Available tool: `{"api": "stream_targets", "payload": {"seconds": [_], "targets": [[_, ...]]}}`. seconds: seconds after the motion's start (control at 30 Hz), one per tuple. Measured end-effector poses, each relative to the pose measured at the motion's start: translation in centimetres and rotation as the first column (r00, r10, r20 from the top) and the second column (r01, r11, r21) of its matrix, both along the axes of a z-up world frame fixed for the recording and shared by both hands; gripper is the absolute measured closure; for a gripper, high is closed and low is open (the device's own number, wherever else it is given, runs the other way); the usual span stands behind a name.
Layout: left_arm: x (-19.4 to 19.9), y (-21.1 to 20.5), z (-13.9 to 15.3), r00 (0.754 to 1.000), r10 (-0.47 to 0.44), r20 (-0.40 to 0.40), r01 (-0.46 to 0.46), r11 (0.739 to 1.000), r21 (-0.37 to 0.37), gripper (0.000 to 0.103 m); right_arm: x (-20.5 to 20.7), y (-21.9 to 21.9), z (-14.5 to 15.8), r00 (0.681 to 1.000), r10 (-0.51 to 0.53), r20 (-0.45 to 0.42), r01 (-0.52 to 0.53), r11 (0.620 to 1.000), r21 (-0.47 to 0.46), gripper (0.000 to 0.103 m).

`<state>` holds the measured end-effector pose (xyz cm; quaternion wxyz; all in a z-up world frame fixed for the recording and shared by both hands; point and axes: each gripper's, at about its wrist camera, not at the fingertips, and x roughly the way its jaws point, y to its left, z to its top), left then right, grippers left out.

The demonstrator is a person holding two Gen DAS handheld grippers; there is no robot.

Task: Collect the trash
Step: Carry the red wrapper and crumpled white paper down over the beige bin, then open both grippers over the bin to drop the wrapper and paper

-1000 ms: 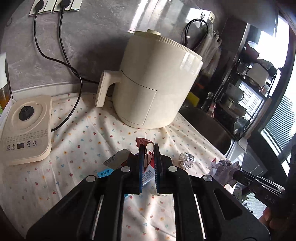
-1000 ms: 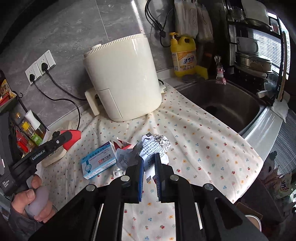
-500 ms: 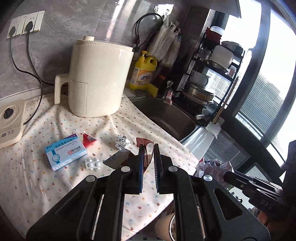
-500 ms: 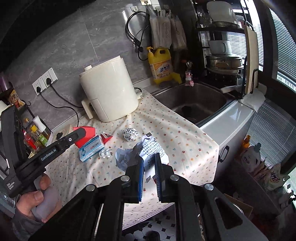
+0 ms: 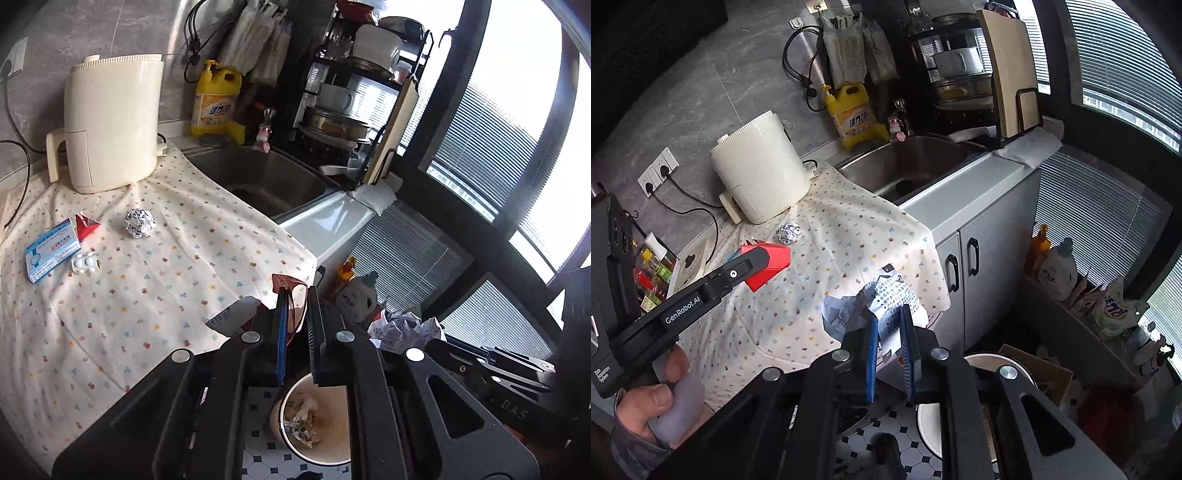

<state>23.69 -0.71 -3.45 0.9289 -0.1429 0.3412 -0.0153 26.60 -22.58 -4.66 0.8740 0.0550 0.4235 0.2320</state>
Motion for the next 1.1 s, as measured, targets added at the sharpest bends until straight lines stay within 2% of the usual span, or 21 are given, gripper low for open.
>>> {"api": "stream_targets", "payload": {"seconds": [0.37,0.7,0.87,1.03,1.1], "targets": [[0.3,-7.6,-6.8,0.992,-0.036,-0.124,0.03,0.998,-0.049,0.093,-1.2,-7.3,-4.8,0.995,-0.021,-0.098,0.014,0.998,-0.062,0.091],[1.3,-10.7,-16.3,0.968,-0.045,-0.248,0.02,0.994,-0.103,0.093,-0.7,-10.7,-12.1,0.97,-0.045,-0.241,0.012,0.991,-0.136,0.091],[2.2,-11.4,-21.8,0.947,-0.052,-0.316,0.012,0.992,-0.129,0.093,0.1,-11.2,-16.1,0.954,-0.068,-0.291,0.011,0.981,-0.194,0.091],[2.4,-12.3,-27.0,0.92,-0.097,-0.379,0.03,0.984,-0.178,0.093,0.8,-11.4,-19.6,0.939,-0.101,-0.33,0.021,0.971,-0.236,0.091],[2.3,-12.6,-28.9,0.908,-0.109,-0.405,0.026,0.979,-0.204,0.088,0.9,-11.4,-20.7,0.934,-0.105,-0.34,0.019,0.969,-0.248,0.091]]}}
